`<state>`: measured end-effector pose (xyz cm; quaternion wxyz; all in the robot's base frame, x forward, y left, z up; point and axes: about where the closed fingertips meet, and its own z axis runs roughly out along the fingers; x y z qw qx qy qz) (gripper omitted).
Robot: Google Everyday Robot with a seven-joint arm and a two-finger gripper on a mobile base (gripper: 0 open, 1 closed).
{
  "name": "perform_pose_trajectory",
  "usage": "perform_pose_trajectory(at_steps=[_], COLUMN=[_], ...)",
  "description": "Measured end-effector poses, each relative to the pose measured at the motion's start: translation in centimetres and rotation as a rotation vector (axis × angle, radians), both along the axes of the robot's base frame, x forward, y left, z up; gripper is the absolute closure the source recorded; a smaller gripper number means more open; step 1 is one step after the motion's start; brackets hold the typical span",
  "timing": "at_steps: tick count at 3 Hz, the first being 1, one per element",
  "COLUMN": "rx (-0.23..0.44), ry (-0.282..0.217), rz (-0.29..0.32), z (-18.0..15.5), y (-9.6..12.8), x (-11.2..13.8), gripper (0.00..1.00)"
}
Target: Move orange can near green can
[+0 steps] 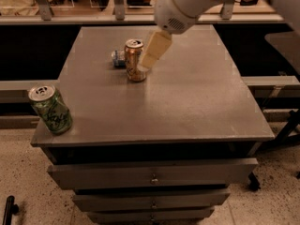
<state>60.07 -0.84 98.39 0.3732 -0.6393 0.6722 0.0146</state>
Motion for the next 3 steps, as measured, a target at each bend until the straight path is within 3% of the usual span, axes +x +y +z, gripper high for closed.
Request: perform_pose_trajectory(at_steps=[2, 3], rx=[-0.029, -0.005], ry=[-0.016, 0.014], rz=[-0.002, -0.011], z=[-0.1, -0.5], y=[0.71, 0.73], x=[0.48, 0.51], gripper=[0.0, 0.0])
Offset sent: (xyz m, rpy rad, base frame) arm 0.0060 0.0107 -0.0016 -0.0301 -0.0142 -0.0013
